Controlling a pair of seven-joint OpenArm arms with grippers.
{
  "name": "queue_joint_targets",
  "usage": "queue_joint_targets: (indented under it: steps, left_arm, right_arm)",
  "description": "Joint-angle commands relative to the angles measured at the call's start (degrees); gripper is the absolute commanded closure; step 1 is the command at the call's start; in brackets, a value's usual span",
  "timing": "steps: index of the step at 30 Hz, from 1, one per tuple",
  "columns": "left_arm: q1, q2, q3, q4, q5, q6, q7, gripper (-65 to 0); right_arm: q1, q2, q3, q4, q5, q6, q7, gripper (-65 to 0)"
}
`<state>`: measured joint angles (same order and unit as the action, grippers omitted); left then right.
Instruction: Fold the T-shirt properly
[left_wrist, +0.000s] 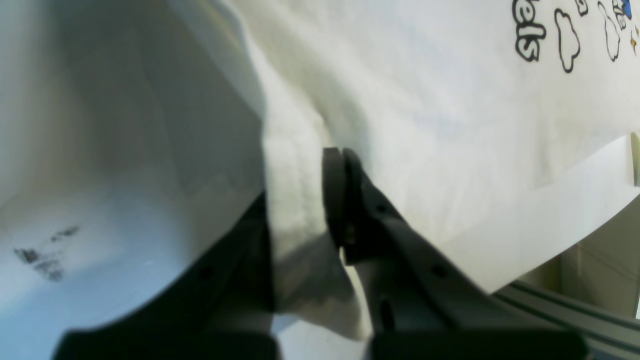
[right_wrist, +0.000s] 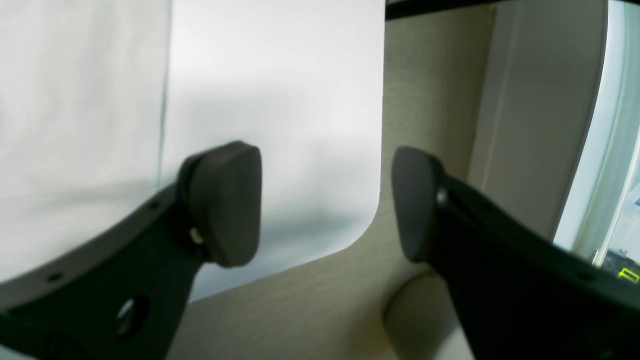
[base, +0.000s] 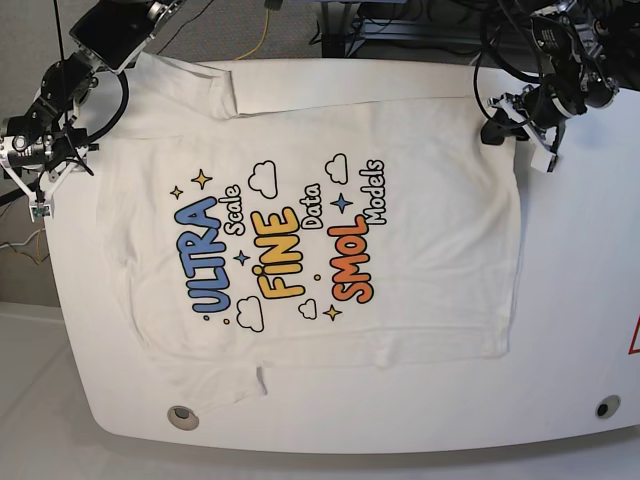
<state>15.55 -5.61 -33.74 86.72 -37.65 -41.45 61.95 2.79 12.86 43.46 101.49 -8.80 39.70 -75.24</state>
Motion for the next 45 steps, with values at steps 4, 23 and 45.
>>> queue_joint_targets:
  steps: [4, 23, 45]
  left_arm:
    - [1.46, 0.20, 0.37, -1.40, 9.21, 1.45, 8.33, -3.4]
    - [1.46, 0.11, 0.37, -1.40, 9.30, 1.45, 8.16, -3.4]
    - [1.55, 0.02, 0.37, -1.40, 9.38, 1.45, 8.07, -3.5]
  right_arm:
    - [0.33, 1.07, 0.63, 1.14, -0.13, 0.30, 0.56, -41.8]
    - [2.27, -1.13, 11.70, -2.46, 8.75, 0.30, -4.76, -41.8]
    - [2.18, -0.95, 12.05, -13.80, 28.89, 0.30, -4.76, -41.8]
